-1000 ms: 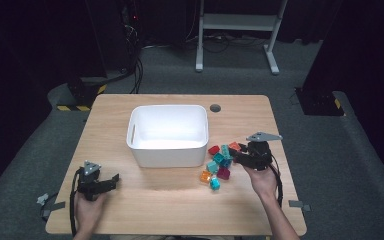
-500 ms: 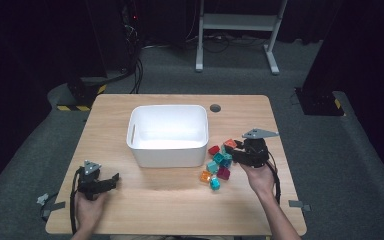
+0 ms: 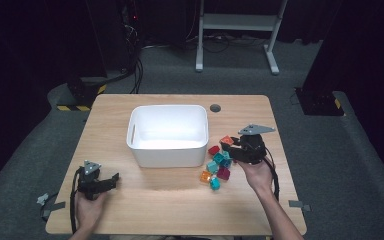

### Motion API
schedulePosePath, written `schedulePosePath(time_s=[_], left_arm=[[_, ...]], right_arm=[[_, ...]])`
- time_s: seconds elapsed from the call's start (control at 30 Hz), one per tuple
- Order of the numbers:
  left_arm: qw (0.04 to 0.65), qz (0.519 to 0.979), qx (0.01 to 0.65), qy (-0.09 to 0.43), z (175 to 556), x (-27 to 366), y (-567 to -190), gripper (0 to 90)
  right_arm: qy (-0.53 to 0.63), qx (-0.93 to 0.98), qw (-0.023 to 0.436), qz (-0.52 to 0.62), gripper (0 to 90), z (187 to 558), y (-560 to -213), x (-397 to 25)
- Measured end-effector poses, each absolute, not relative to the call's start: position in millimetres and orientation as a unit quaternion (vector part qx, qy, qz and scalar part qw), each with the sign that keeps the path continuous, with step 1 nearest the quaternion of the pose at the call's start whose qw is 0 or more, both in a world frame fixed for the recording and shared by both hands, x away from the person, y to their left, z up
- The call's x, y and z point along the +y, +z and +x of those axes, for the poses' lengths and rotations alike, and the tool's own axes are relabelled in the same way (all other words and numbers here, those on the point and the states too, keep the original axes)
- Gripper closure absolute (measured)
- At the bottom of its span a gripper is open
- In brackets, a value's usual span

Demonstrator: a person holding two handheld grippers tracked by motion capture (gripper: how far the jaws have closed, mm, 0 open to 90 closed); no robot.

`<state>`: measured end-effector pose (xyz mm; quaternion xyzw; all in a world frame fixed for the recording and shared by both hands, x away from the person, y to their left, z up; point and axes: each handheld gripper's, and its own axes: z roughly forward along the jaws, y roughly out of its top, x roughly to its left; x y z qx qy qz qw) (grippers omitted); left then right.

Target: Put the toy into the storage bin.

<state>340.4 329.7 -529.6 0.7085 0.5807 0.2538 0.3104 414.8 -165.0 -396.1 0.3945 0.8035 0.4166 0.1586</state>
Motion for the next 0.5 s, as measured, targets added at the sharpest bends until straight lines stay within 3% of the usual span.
schedulePosePath(time_s=[0.5], left_arm=[[0.31, 0.709, 0.581, 0.254, 341, 330, -529, 16.7]], right_arm=[[0.429, 0.811, 0.152, 0.367, 58.9, 422, -386, -138]])
